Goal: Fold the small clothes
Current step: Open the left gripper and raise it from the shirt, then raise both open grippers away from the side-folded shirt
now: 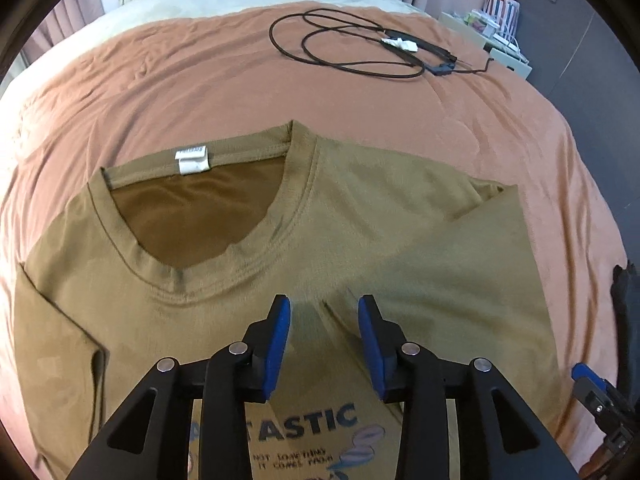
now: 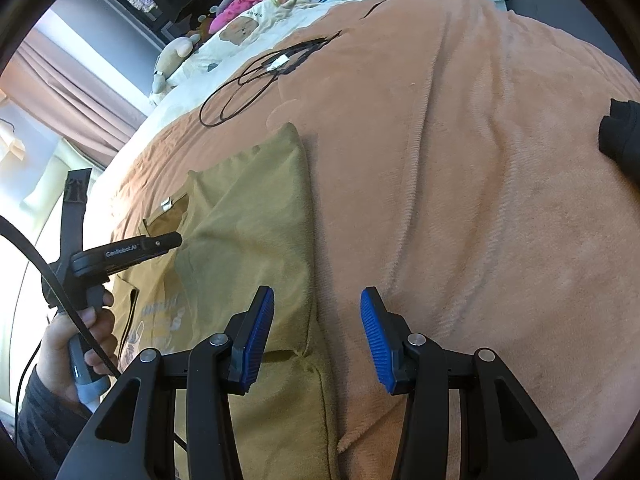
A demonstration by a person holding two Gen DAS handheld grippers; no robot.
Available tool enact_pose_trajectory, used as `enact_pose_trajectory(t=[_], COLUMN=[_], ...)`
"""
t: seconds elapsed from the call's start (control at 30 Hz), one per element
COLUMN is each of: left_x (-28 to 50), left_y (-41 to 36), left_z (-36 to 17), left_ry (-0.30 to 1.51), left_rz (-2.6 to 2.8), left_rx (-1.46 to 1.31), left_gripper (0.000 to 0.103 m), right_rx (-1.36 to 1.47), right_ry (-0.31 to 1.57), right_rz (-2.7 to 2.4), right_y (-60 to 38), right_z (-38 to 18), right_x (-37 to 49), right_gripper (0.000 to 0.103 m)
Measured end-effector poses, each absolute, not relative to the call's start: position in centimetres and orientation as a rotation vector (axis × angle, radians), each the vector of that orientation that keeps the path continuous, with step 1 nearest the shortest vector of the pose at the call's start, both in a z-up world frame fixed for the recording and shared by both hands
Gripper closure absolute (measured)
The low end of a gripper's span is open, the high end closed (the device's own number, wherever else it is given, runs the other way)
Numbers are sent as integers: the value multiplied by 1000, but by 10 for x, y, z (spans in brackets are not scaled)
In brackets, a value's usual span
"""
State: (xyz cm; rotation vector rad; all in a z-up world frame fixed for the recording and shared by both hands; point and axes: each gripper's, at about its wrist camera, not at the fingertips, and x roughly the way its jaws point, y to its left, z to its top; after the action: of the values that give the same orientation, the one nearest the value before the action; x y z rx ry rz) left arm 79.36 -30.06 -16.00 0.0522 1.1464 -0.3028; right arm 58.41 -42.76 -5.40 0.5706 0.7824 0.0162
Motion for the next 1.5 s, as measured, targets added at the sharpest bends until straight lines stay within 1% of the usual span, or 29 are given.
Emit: enact_pose_trajectory(t=[0.1, 0.2, 0.43, 0.5, 0.53, 0.57, 0.67, 0.9, 1.23, 1.3, 1.33, 1.37, 1.4, 1.47, 1.5], left_x=[787, 782, 777, 775, 775, 774, 770, 765, 754, 747, 744, 740, 737, 727, 722], left_y=[-304, -310, -322, -325, -326, -327, -324, -315, -303, -298, -295, -291, -288, -276, -270], left_z=[-162, -164, -170, -174, -176, -177, -176, -180, -171, -167, -164, -161, -158, -148, -143], left_ry=[1161, 1165, 1193, 1199, 1201, 1198, 1169, 1191, 1207, 1206, 1205, 1201, 1196, 1175, 1163], left_rz=[-321, -332, -394, -393, -385, -371, -361, -362, -353, -357, -357, -356, -354, -350, -349], left_rx=[51, 64, 3, 10, 25, 39, 44, 60, 15, 16, 15, 13, 11, -3, -10], left_gripper=[60, 60, 61, 74, 93, 100, 101, 101, 100, 97, 93, 86, 81, 60, 55], right_rx=[554, 533, 539, 540, 540, 539, 522, 473, 332, 316, 311, 308, 304, 317, 329], right_ry=[785, 789, 791, 790, 790, 790, 795, 812, 913, 925, 929, 930, 931, 919, 909], right_rz=[14, 10, 8, 8, 9, 8, 2, -8, -57, -77, -89, -96, -111, -116, -108], right_y=[-424, -421, -420, -420, -420, -420, -418, -411, -396, -395, -395, -394, -394, -393, -393], right_z=[-54, -53, -54, -54, -54, -54, -54, -53, -56, -54, -52, -50, -48, -41, -37], right_x=[585, 585, 587, 586, 586, 586, 586, 590, 595, 592, 589, 588, 585, 578, 575], right_gripper=[60, 60, 60, 60, 60, 60, 60, 60, 60, 60, 60, 60, 60, 60, 60])
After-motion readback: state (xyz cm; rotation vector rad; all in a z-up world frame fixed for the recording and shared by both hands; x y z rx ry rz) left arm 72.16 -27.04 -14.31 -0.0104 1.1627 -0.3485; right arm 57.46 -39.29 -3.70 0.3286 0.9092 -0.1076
